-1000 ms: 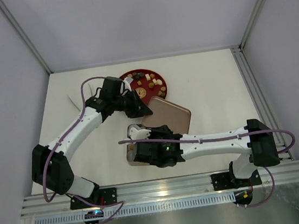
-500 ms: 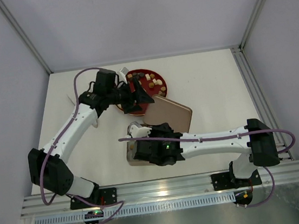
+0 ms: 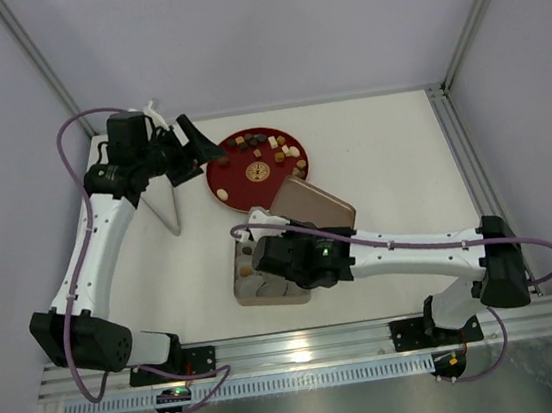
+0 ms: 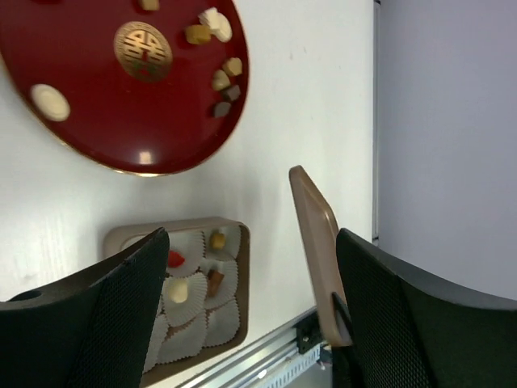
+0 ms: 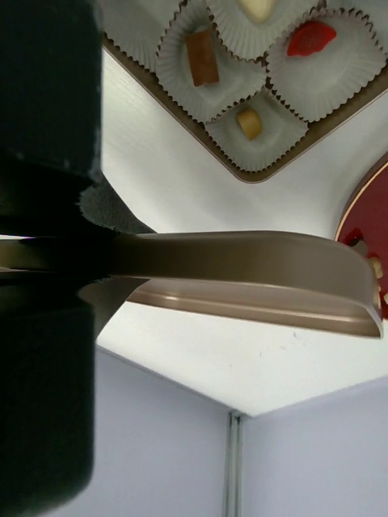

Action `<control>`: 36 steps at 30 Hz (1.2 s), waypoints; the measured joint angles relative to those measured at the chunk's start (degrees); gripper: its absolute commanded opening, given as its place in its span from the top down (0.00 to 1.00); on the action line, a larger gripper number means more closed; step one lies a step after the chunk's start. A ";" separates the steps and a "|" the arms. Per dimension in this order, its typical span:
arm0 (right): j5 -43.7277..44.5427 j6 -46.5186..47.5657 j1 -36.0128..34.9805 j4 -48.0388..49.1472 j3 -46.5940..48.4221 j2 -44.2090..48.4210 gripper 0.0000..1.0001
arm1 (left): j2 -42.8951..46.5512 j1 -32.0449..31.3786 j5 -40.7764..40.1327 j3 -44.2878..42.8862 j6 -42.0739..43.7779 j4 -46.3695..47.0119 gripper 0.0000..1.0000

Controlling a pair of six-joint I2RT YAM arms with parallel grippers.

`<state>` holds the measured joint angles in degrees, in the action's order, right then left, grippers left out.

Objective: Pack the chocolate

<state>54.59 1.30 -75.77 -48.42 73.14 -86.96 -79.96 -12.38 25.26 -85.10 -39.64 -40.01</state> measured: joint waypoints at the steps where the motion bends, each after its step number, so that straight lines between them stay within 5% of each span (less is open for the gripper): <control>1: -1.88 -0.15 1.31 -0.39 0.98 0.81 0.96 | 0.87 0.87 -1.07 -0.09 0.22 -0.50 0.19; 6: -16.65 -3.52 11.39 -0.15 9.40 5.33 0.96 | 4.46 1.86 -6.08 0.22 1.44 -2.14 0.24; 11: -38.23 -12.02 28.89 5.79 9.84 14.03 0.96 | 8.31 1.79 -9.62 5.88 2.36 -2.25 0.27; 20: -74.42 -41.64 43.19 40.06 -22.71 22.36 0.96 | 14.27 1.79 -12.44 18.10 2.64 -2.34 0.27; 26: -82.25 -61.66 43.36 65.53 -40.65 19.69 0.96 | 17.20 1.79 -11.96 25.44 2.47 -0.79 0.26; 36: -83.80 -83.87 43.39 107.10 -52.65 7.67 0.96 | 17.79 -0.42 -11.56 32.11 1.70 2.54 0.27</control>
<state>-29.21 -82.56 -32.38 58.67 20.49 -79.29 -62.17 -12.80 13.69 -52.99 -37.93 -37.47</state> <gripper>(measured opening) 0.158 0.737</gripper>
